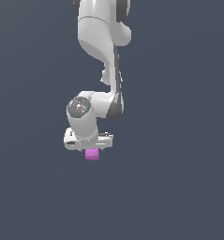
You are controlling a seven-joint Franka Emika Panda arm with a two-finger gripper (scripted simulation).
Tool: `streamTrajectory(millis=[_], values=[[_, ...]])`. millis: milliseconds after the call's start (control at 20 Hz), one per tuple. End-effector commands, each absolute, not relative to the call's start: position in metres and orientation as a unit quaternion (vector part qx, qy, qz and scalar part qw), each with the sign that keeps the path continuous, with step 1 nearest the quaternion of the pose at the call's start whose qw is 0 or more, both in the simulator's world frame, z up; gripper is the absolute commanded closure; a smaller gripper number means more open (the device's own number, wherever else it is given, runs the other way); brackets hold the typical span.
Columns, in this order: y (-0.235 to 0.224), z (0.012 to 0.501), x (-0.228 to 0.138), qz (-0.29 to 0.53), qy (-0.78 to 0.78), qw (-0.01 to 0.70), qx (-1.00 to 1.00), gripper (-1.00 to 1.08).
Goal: Pick up the object and move it to a goal position.
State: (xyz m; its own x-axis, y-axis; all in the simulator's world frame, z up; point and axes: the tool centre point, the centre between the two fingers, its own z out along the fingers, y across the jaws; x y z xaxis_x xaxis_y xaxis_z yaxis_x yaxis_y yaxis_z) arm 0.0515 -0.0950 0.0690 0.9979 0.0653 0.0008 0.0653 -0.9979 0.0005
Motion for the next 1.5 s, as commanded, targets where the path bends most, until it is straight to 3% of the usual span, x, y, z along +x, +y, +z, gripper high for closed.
streamTrajectory(millis=[0,400,450,1450], values=[[-0.095,0.055,0.051,0.000,0.033,0.000,0.999,-0.92],[-0.096,0.039,0.052,0.000,0.033,0.000,0.999,-0.92],[-0.096,0.039,0.052,0.000,0.033,0.000,0.999,1.08],[-0.115,0.048,0.036,0.000,0.033,0.000,0.999,1.08]])
